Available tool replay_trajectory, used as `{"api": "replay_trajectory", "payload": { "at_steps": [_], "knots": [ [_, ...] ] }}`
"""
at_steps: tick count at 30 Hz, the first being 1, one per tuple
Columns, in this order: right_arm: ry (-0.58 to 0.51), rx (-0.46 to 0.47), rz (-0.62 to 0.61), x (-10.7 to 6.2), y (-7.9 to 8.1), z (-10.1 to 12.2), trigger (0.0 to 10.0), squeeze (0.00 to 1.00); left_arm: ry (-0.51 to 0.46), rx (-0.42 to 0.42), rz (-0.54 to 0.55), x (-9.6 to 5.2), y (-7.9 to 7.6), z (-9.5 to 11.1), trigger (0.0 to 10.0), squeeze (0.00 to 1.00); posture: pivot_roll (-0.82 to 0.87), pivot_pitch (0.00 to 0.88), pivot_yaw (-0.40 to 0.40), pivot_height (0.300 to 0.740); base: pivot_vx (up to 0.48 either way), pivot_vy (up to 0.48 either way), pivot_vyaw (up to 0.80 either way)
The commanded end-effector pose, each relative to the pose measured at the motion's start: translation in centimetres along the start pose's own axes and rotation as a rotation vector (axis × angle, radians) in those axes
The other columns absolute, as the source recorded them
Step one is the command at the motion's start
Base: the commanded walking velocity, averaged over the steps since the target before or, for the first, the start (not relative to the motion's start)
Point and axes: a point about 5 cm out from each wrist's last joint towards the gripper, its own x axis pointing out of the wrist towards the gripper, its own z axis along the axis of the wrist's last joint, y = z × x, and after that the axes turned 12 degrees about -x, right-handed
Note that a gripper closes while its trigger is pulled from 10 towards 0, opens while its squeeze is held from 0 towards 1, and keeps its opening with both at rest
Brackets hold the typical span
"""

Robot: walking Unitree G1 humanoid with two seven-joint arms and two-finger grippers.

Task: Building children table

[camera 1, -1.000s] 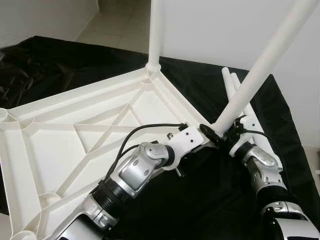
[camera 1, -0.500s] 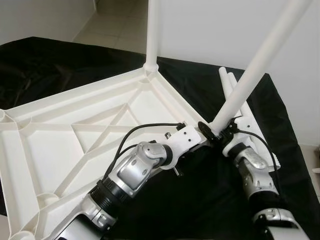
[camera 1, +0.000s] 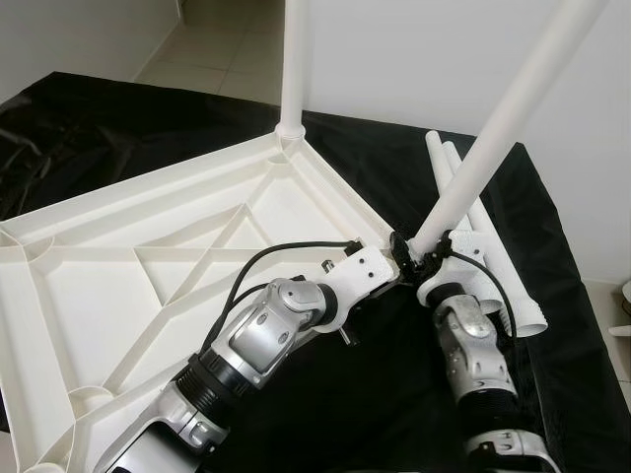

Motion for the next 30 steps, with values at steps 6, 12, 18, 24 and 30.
{"api": "replay_trajectory", "payload": {
  "at_steps": [6, 12, 18, 24, 30],
  "knots": [
    [0.116, 0.028, -0.104, -0.1, 2.3, -0.8, 10.0, 0.00, 0.140, -0.055, -0.133, 1.4, -2.2, -3.1, 10.0, 0.00, 0.01, 0.072, -0.055, 0.740, 0.000, 0.000, 0.00],
    [0.123, 0.017, -0.116, -0.1, 2.3, -0.7, 10.0, 0.00, 0.142, -0.058, -0.133, 1.4, -2.2, -3.2, 10.0, 0.00, 0.01, 0.069, -0.055, 0.740, 0.000, 0.000, 0.00],
    [0.104, 0.049, -0.093, -0.4, 3.1, -0.5, 10.0, 0.18, 0.144, -0.056, -0.132, 1.3, -2.2, -3.3, 10.0, 0.00, 0.02, 0.068, -0.052, 0.740, 0.000, 0.000, 0.00],
    [0.064, 0.082, -0.054, -0.5, 3.2, 0.0, 10.0, 1.00, 0.144, -0.056, -0.132, 1.2, -2.2, -3.3, 10.0, 0.00, 0.02, 0.071, -0.051, 0.740, 0.000, 0.000, 0.00],
    [0.027, 0.076, -0.040, -0.4, 2.4, 0.4, 10.0, 1.00, 0.143, -0.060, -0.127, 1.2, -2.1, -3.2, 10.0, 0.00, 0.02, 0.073, -0.054, 0.740, 0.000, 0.000, 0.00]
  ]
}}
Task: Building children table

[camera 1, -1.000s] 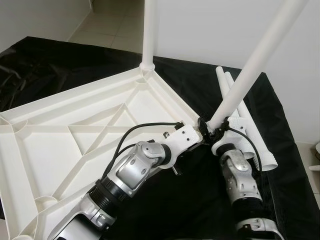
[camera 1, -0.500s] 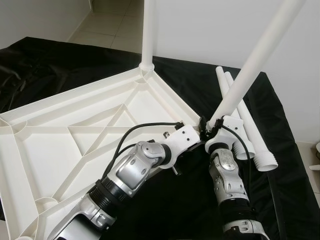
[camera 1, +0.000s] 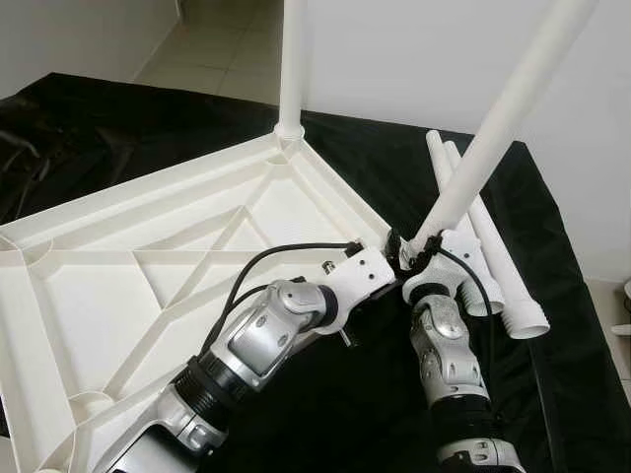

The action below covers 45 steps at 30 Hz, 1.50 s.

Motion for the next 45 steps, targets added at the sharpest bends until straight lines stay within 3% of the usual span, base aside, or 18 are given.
{"api": "replay_trajectory", "payload": {
  "at_steps": [1, 3, 4, 8, 11, 12, 13, 15, 16, 24, 37, 38, 39, 40, 45],
  "knots": [
    [-0.003, 0.013, 0.044, -0.1, 0.5, -0.1, 10.0, 1.00, 0.143, -0.061, -0.123, 1.3, -1.9, -3.1, 10.0, 0.00, 0.02, 0.076, -0.055, 0.740, 0.000, 0.000, 0.00],
    [-0.006, 0.015, 0.061, -0.2, 0.2, -0.1, 10.0, 1.00, 0.142, -0.061, -0.122, 1.3, -1.9, -3.1, 10.0, 0.00, 0.02, 0.077, -0.056, 0.740, 0.000, 0.000, 0.00],
    [-0.011, 0.012, 0.077, -0.2, 0.1, -0.1, 10.0, 0.00, 0.142, -0.062, -0.121, 1.3, -1.9, -3.1, 10.0, 0.00, 0.02, 0.077, -0.057, 0.740, 0.000, 0.000, 0.00],
    [-0.022, 0.013, 0.120, -0.3, -0.2, -0.1, 10.0, 0.00, 0.141, -0.063, -0.120, 1.3, -1.9, -3.1, 10.0, 0.00, 0.02, 0.082, -0.057, 0.740, 0.000, 0.000, 0.00],
    [-0.058, -0.028, 0.307, -0.9, -2.1, -0.4, 10.0, 0.00, 0.139, -0.067, -0.117, 1.3, -1.9, -3.1, 10.0, 0.00, 0.01, 0.091, -0.053, 0.740, 0.000, 0.000, 0.00],
    [-0.058, -0.028, 0.307, -0.9, -2.1, -0.4, 10.0, 0.00, 0.139, -0.067, -0.117, 1.3, -1.9, -3.1, 10.0, 0.00, 0.01, 0.091, -0.053, 0.740, 0.000, 0.000, 0.00],
    [-0.063, -0.055, 0.341, -0.9, -3.1, -0.4, 10.0, 0.00, 0.138, -0.065, -0.116, 1.3, -1.9, -3.0, 10.0, 0.00, 0.01, 0.093, -0.052, 0.740, 0.000, 0.000, 0.00],
    [-0.063, -0.055, 0.341, -0.9, -3.1, -0.4, 10.0, 0.00, 0.138, -0.065, -0.116, 1.3, -1.9, -3.0, 10.0, 0.00, 0.01, 0.093, -0.052, 0.740, 0.000, 0.000, 0.00],
    [-0.074, -0.090, 0.378, -0.7, -4.7, -0.3, 10.0, 0.00, 0.138, -0.063, -0.116, 1.3, -1.8, -3.0, 10.0, 0.00, 0.01, 0.095, -0.049, 0.740, 0.000, 0.000, 0.00],
    [-0.080, -0.153, 0.468, 0.3, -7.6, 0.2, 10.0, 0.00, 0.140, -0.061, -0.113, 1.2, -1.7, -3.0, 10.0, 0.00, 0.02, 0.095, -0.042, 0.740, 0.000, 0.000, 0.00],
    [-0.027, -0.197, 0.496, 1.5, -9.4, -0.6, 10.0, 0.00, 0.139, -0.060, -0.107, 1.2, -1.6, -2.9, 10.0, 0.00, 0.02, 0.095, -0.043, 0.740, 0.000, 0.000, 0.00],
    [-0.019, -0.190, 0.496, 1.5, -9.4, -0.7, 3.8, 0.00, 0.139, -0.060, -0.107, 1.2, -1.6, -2.9, 10.0, 0.00, 0.03, 0.095, -0.041, 0.740, 0.000, 0.000, 0.00],
    [-0.013, -0.183, 0.499, 1.5, -9.4, -0.8, 3.2, 0.00, 0.139, -0.059, -0.107, 1.2, -1.6, -2.8, 10.0, 0.00, 0.03, 0.095, -0.041, 0.740, 0.000, 0.000, 0.00],
    [-0.006, -0.176, 0.502, 1.5, -9.4, -0.9, 0.6, 0.00, 0.139, -0.059, -0.107, 1.2, -1.6, -2.8, 10.0, 0.00, 0.02, 0.096, -0.041, 0.740, 0.000, 0.000, 0.00],
    [0.000, -0.155, 0.522, 1.4, -9.2, -1.2, 0.0, 0.00, 0.139, -0.059, -0.109, 1.2, -1.7, -2.8, 10.0, 0.00, 0.02, 0.098, -0.041, 0.740, 0.000, 0.000, 0.00]
  ]
}}
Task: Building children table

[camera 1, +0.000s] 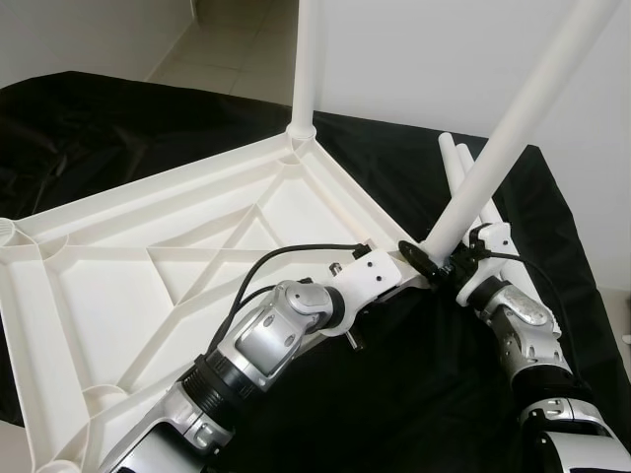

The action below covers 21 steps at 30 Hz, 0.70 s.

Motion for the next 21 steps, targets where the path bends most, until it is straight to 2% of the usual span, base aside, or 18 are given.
{"api": "replay_trajectory", "payload": {
  "at_steps": [1, 3, 4, 6, 7, 11, 14, 21],
  "knots": [
    [0.065, 0.039, -0.082, -1.4, -1.2, -1.2, 0.0, 0.00, 0.138, -0.066, -0.087, 0.8, -1.1, -3.1, 10.0, 0.00, 0.02, 0.098, -0.041, 0.740, 0.000, 0.000, 0.00],
    [0.067, 0.038, -0.084, -1.4, -1.0, -1.2, 0.0, 0.00, 0.138, -0.067, -0.088, 0.8, -1.1, -3.1, 10.0, 0.00, 0.02, 0.100, -0.042, 0.740, 0.000, 0.000, 0.00],
    [0.068, 0.037, -0.090, -1.3, -0.9, -1.2, 2.7, 0.00, 0.138, -0.067, -0.090, 0.8, -1.2, -3.1, 10.0, 0.00, 0.02, 0.101, -0.043, 0.740, 0.000, 0.000, 0.00],
    [0.068, 0.036, -0.093, -1.2, -0.8, -1.3, 2.7, 0.00, 0.138, -0.067, -0.090, 0.8, -1.2, -3.1, 10.0, 0.00, 0.02, 0.101, -0.043, 0.740, 0.000, 0.000, 0.00],
    [0.063, 0.056, -0.095, -1.0, -0.6, -1.2, 10.0, 0.00, 0.137, -0.068, -0.091, 0.8, -1.2, -3.1, 10.0, 0.00, 0.02, 0.102, -0.045, 0.740, 0.000, 0.000, 0.00],
    [0.054, 0.071, -0.093, -0.8, -0.2, -1.1, 10.0, 0.00, 0.137, -0.069, -0.092, 0.8, -1.2, -3.1, 10.0, 0.00, 0.02, 0.103, -0.047, 0.740, 0.000, 0.000, 0.00],
    [0.025, 0.094, -0.107, -0.2, 1.0, -0.6, 10.0, 0.00, 0.135, -0.071, -0.094, 0.9, -1.3, -3.1, 10.0, 0.00, 0.01, 0.103, -0.049, 0.740, 0.000, 0.000, 0.00],
    [0.002, 0.115, -0.194, 0.6, 2.4, 0.4, 10.0, 0.00, 0.135, -0.076, -0.094, 1.0, -1.4, -3.2, 10.0, 0.00, 0.01, 0.101, -0.056, 0.740, 0.000, 0.000, 0.00]
  ]
}}
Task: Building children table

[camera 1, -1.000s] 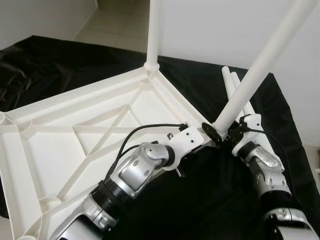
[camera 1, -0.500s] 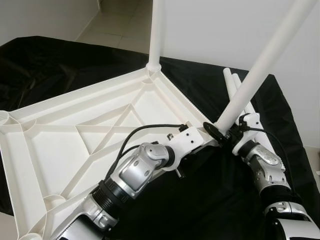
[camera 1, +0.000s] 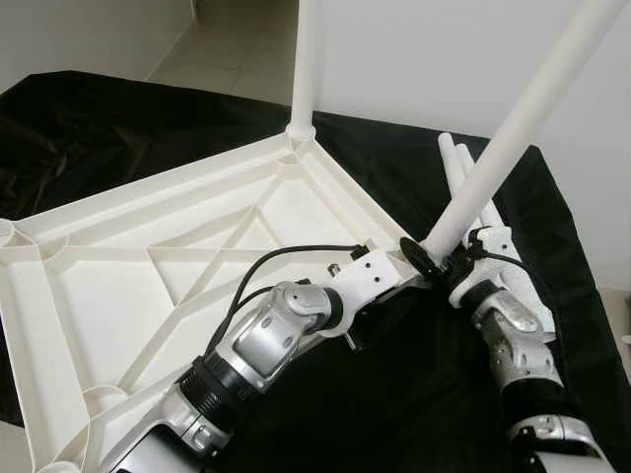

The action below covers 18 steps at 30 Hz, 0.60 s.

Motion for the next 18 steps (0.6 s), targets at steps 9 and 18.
{"api": "replay_trajectory", "payload": {
  "at_steps": [9, 18],
  "knots": [
    [-0.051, 0.105, -0.170, 0.4, 2.3, 1.7, 10.0, 0.00, 0.133, -0.058, -0.105, 1.2, -1.6, -3.0, 10.0, 0.00, 0.01, 0.097, -0.060, 0.740, 0.000, 0.000, 0.00],
    [-0.019, 0.139, -0.379, 0.2, 4.0, 2.1, 10.0, 0.00, 0.135, -0.059, -0.109, 1.3, -1.7, -3.0, 10.0, 0.00, 0.01, 0.090, -0.065, 0.740, 0.000, 0.000, 0.00]
  ]
}}
